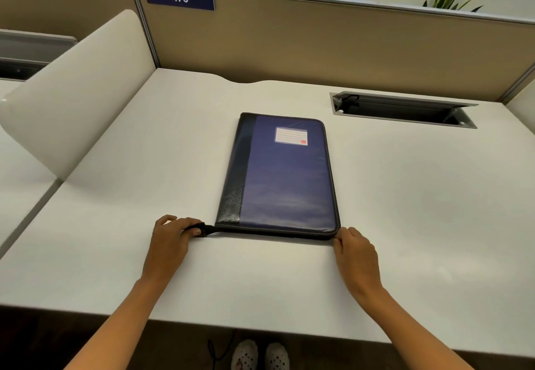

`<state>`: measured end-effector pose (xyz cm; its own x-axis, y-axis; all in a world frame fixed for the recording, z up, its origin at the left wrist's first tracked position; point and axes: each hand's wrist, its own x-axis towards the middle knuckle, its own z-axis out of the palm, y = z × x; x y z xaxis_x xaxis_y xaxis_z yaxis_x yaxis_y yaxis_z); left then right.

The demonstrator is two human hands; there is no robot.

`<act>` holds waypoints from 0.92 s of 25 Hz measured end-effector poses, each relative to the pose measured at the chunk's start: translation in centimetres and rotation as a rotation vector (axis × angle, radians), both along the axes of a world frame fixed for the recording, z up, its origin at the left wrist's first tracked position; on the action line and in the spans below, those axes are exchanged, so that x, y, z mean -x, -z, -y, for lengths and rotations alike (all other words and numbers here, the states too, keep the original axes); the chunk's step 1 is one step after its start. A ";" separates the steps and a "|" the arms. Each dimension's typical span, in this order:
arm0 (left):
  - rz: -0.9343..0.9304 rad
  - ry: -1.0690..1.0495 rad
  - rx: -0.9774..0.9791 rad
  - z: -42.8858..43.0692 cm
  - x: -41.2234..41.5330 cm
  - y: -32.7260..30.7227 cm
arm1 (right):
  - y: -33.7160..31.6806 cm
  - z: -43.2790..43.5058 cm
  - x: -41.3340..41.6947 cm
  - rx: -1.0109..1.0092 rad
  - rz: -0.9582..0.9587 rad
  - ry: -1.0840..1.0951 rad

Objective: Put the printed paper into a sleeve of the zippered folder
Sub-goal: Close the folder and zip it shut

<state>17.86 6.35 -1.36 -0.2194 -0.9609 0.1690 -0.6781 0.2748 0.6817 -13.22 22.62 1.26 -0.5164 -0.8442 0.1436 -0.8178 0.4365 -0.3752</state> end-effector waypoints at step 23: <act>0.586 0.729 0.693 -4.3 18.9 0.1 | 2.1 -1.1 -1.5 0.451 0.236 0.214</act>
<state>-1.09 10.62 -1.47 -0.9006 -0.3164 0.2980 -0.3674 0.9205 -0.1330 -11.71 23.71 -0.84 -0.7317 -0.5986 0.3261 -0.5994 0.3373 -0.7259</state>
